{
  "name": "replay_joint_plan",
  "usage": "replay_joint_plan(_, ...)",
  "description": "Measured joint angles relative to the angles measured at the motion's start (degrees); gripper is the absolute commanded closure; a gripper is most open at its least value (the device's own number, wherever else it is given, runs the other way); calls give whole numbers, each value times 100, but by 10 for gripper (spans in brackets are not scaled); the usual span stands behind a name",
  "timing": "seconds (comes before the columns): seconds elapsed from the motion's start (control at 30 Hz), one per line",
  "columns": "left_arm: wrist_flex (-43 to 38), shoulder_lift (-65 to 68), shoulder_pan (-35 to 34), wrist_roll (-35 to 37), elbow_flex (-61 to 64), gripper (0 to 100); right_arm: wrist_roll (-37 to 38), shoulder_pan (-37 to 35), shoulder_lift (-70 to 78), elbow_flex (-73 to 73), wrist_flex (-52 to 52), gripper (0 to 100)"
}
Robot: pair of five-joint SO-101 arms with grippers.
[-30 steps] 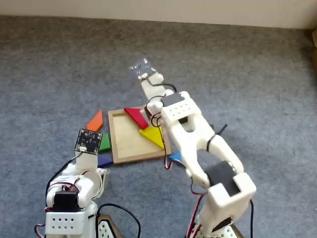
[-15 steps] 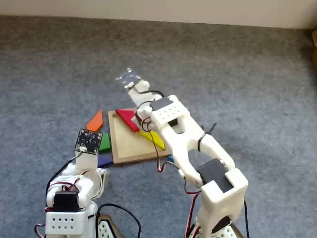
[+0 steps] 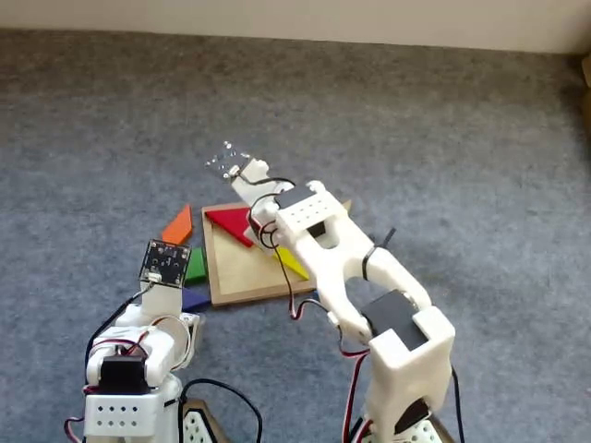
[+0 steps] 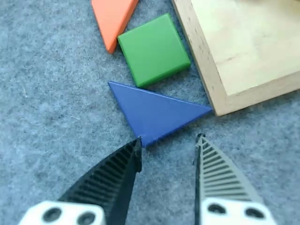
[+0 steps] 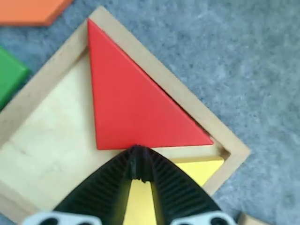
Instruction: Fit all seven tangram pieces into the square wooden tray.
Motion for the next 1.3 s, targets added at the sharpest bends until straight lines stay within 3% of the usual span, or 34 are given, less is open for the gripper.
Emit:
replay_joint_plan(0.33, 0, 0, 0, 0, 0, 815, -273, 132, -738, 378, -185, 994)
replay_joint_plan(0.87, 0, 0, 0, 0, 0, 815, -598, -246, -888, 2207, -2998, 994)
replay_joint_plan(1.3, 0, 0, 0, 0, 0, 815, -422, 123, -1020, 2497, -2919, 994)
